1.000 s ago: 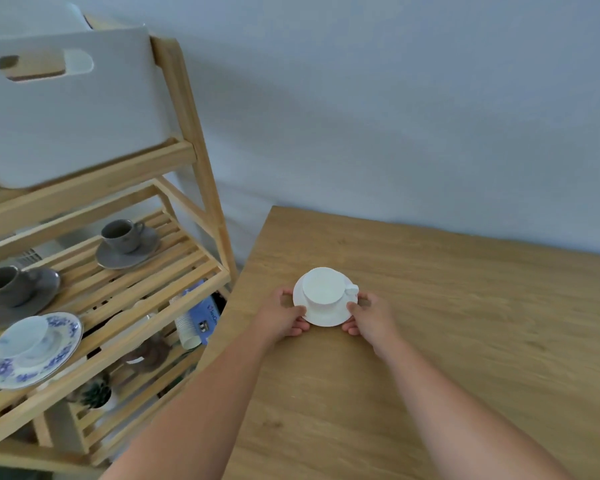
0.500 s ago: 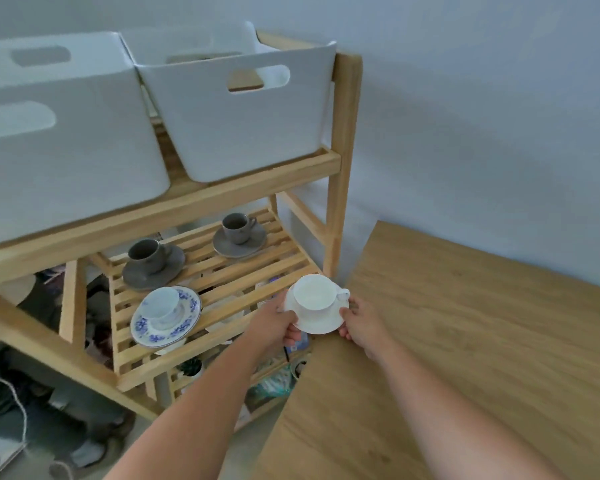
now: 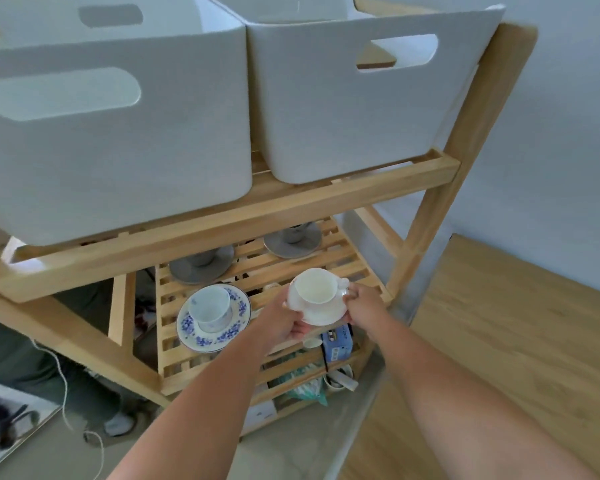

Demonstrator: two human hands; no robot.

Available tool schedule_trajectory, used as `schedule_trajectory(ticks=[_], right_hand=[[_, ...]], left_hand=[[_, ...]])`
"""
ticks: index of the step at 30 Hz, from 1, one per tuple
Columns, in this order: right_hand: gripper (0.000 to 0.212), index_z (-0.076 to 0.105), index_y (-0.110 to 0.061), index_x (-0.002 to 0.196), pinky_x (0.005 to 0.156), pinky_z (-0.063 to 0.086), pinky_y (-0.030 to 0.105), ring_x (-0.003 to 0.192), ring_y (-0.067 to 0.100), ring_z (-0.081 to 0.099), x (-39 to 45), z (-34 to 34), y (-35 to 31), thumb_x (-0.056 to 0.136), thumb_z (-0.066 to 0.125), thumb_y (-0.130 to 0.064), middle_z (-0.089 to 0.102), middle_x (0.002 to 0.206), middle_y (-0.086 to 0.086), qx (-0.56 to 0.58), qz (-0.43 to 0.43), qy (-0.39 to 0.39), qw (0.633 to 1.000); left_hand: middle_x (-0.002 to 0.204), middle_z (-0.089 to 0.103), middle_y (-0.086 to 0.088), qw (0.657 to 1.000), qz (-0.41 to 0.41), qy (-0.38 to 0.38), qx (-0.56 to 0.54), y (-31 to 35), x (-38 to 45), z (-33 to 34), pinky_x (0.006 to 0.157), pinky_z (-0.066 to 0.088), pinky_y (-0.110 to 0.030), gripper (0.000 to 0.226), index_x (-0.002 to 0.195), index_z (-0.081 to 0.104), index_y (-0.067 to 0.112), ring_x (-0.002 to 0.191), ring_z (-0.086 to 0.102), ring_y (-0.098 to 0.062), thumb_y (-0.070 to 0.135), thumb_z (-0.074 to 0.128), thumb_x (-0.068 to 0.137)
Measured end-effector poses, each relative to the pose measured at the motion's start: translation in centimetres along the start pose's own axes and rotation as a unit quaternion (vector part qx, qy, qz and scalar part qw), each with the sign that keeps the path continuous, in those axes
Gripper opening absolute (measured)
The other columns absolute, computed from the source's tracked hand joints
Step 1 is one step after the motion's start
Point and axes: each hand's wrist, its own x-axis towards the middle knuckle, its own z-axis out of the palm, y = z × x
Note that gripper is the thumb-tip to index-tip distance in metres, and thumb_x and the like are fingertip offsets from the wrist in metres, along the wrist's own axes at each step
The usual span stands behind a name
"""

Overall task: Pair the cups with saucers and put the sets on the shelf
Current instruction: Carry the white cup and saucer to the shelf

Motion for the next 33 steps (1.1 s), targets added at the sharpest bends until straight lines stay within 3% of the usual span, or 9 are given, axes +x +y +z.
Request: schedule_trajectory(ticks=[3, 7, 12, 17, 21, 26, 28, 31, 33], right_hand=[[0.039, 0.049, -0.015, 0.137, 0.051, 0.048, 0.025, 0.072, 0.021, 0.056, 1.6, 0.5, 0.2, 0.099, 0.043, -0.01, 0.061, 0.108, 0.015, 0.002, 0.023, -0.003, 1.0], [0.041, 0.046, -0.015, 0.14, 0.051, 0.049, 0.028, 0.055, 0.018, 0.053, 3.3, 0.8, 0.4, 0.099, 0.045, -0.011, 0.058, 0.07, 0.01, -0.013, 0.023, 0.0, 1.0], [0.037, 0.053, -0.014, 0.135, 0.056, 0.051, 0.032, 0.058, 0.021, 0.057, 4.7, 1.0, 0.4, 0.098, 0.05, -0.018, 0.061, 0.069, 0.006, -0.022, 0.017, 0.017, 0.999], [0.038, 0.052, -0.021, 0.136, 0.051, 0.05, 0.028, 0.06, 0.014, 0.058, 4.9, 1.2, -0.2, 0.098, 0.05, -0.025, 0.065, 0.082, 0.006, -0.047, 0.014, 0.027, 0.998], [0.04, 0.049, -0.028, 0.138, 0.05, 0.048, 0.028, 0.057, 0.014, 0.057, 5.4, 1.4, -0.4, 0.098, 0.049, -0.027, 0.066, 0.074, 0.005, -0.041, 0.016, 0.038, 0.998], [0.038, 0.051, -0.035, 0.135, 0.053, 0.049, 0.028, 0.054, 0.014, 0.059, 5.8, 1.7, -0.8, 0.097, 0.05, -0.032, 0.067, 0.065, 0.003, -0.012, 0.04, 0.059, 0.997], [0.038, 0.051, -0.037, 0.135, 0.056, 0.052, 0.029, 0.054, 0.015, 0.06, 6.1, 1.8, -1.0, 0.097, 0.05, -0.033, 0.068, 0.065, 0.003, -0.003, 0.051, 0.059, 0.997], [0.037, 0.052, -0.038, 0.133, 0.056, 0.053, 0.029, 0.055, 0.015, 0.06, 5.8, 1.8, -1.1, 0.097, 0.05, -0.033, 0.069, 0.068, 0.004, 0.009, 0.056, 0.06, 0.997], [0.036, 0.052, -0.038, 0.133, 0.053, 0.049, 0.028, 0.056, 0.014, 0.06, 5.3, 1.8, -1.1, 0.097, 0.047, -0.035, 0.068, 0.071, 0.003, 0.009, 0.048, 0.066, 0.997]], left_hand=[[0.08, 0.052, -0.011, 1.0, -0.002, -0.009, -0.005, 0.2, 0.7, -0.2, 0.05, 0.037, -0.028, 0.064, 0.135, 0.042, 0.034, 0.054, 0.043, -0.019, -0.013, 0.033, 0.093], [0.081, 0.053, -0.011, 1.0, 0.0, -0.005, 0.014, 1.0, 0.7, -0.2, 0.065, 0.041, -0.035, 0.063, 0.099, 0.049, 0.048, 0.069, 0.045, -0.022, -0.012, 0.031, 0.094], [0.091, 0.051, -0.016, 0.999, -0.019, -0.019, 0.029, 2.0, 0.9, -0.7, 0.064, 0.045, -0.029, 0.045, 0.088, 0.047, 0.038, 0.084, 0.046, -0.027, -0.003, 0.03, 0.099], [0.078, 0.05, -0.014, 0.999, -0.052, 0.008, -0.013, 2.7, 1.4, -0.7, 0.06, 0.042, -0.027, 0.037, 0.08, 0.045, 0.034, 0.068, 0.045, -0.023, 0.005, 0.035, 0.1], [0.078, 0.059, -0.016, 0.997, -0.06, 0.038, -0.039, 2.8, 2.3, -0.6, 0.067, 0.05, -0.033, 0.027, 0.084, 0.05, 0.032, 0.072, 0.052, -0.027, 0.011, 0.042, 0.099], [0.088, 0.056, -0.016, 0.992, -0.076, 0.052, -0.081, 3.4, 2.7, -0.3, 0.049, 0.052, -0.023, 0.033, 0.078, 0.048, 0.032, 0.072, 0.049, -0.023, 0.009, 0.043, 0.101], [0.091, 0.053, -0.016, 0.994, -0.065, 0.047, -0.073, 3.3, 2.8, -0.2, 0.053, 0.049, -0.025, 0.036, 0.078, 0.049, 0.031, 0.079, 0.046, -0.026, 0.004, 0.042, 0.1], [0.092, 0.055, -0.016, 0.997, -0.04, 0.049, -0.052, 2.8, 2.8, -0.4, 0.062, 0.05, -0.027, 0.034, 0.087, 0.051, 0.034, 0.083, 0.047, -0.027, 0.002, 0.042, 0.099], [0.092, 0.06, -0.018, 0.997, -0.035, 0.06, -0.044, 2.5, 2.7, -0.5, 0.066, 0.055, -0.03, 0.035, 0.108, 0.05, 0.034, 0.081, 0.055, -0.027, 0.001, 0.044, 0.099]])
